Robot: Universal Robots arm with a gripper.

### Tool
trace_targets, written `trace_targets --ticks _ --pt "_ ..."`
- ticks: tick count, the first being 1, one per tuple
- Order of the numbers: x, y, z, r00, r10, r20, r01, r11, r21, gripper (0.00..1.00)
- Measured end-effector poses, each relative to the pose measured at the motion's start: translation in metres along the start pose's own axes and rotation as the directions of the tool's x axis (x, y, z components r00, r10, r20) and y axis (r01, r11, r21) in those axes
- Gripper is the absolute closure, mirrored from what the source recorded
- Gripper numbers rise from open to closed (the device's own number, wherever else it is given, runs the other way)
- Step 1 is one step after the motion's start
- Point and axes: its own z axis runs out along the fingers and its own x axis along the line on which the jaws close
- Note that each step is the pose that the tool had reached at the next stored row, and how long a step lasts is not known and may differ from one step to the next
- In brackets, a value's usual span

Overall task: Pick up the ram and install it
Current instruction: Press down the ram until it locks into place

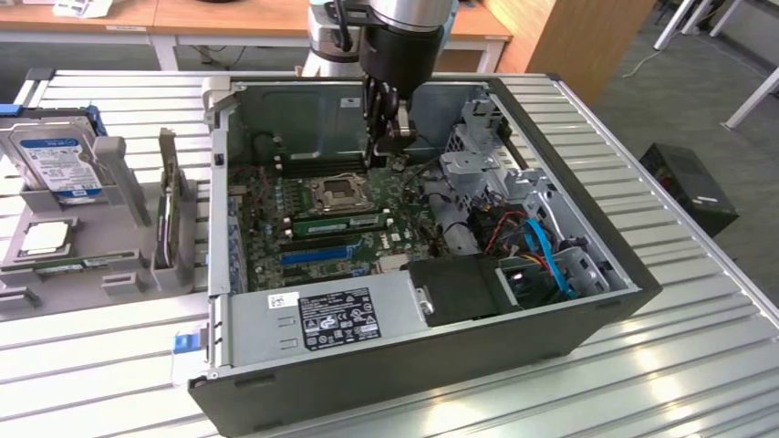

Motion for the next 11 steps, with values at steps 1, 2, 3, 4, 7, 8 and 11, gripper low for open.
trace_targets --ticks 1,2,3,4,7,8,11 --pt "0.0 0.0 0.0 1.0 0.0 0.0 0.0 1.0 0.0 0.81" --pt "0.0 0.0 0.0 1.0 0.0 0.0 0.0 1.0 0.0 0.82" --pt "0.0 0.0 0.0 1.0 0.0 0.0 0.0 1.0 0.0 0.82" --pt "0.0 0.0 0.0 1.0 0.0 0.0 0.0 1.0 0.0 0.89" --pt "0.0 0.0 0.0 1.0 0.0 -0.0001 0.0 1.0 0.0 0.9" --pt "0.0 0.0 0.0 1.0 0.0 0.0 0.0 1.0 0.0 0.9" --pt "0.0 0.0 0.0 1.0 0.0 0.0 0.0 1.0 0.0 0.9"
